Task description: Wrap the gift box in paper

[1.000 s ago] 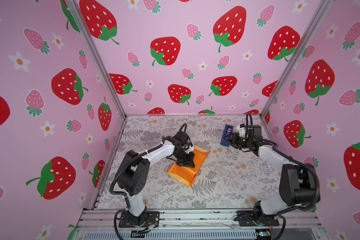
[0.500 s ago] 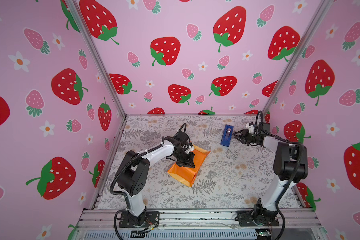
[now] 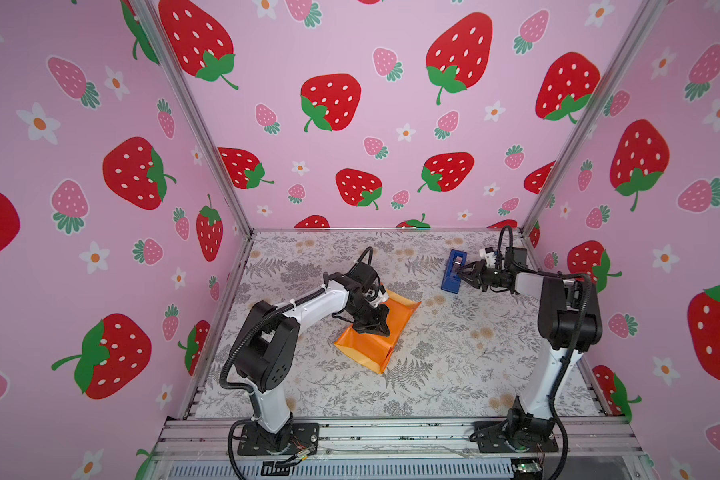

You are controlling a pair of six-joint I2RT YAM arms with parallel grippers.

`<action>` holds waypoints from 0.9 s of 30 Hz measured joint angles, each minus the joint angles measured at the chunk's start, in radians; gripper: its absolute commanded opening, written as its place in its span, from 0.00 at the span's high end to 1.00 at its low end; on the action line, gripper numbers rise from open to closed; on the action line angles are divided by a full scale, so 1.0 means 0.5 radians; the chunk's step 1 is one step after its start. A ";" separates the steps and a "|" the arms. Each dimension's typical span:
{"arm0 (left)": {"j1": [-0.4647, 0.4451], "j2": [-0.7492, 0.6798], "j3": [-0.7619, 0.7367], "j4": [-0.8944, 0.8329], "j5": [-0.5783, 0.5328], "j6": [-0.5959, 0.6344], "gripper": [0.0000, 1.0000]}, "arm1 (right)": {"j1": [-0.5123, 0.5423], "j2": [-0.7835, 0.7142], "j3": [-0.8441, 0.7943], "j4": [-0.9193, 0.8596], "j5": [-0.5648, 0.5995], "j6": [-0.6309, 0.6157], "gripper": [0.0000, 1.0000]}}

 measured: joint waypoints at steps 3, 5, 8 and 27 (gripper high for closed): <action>0.000 0.000 0.000 -0.001 0.001 0.000 1.00 | 0.028 0.049 0.044 0.019 -0.002 0.007 0.75; 0.000 0.000 0.000 -0.001 0.000 0.000 1.00 | 0.037 0.063 0.053 0.031 -0.004 0.015 0.79; 0.000 0.000 0.000 0.000 0.001 0.000 1.00 | 0.037 0.063 0.053 0.029 -0.005 0.043 0.83; 0.008 0.000 -0.001 -0.001 0.002 0.006 1.00 | 0.065 -0.301 -0.121 -0.018 0.039 0.095 1.00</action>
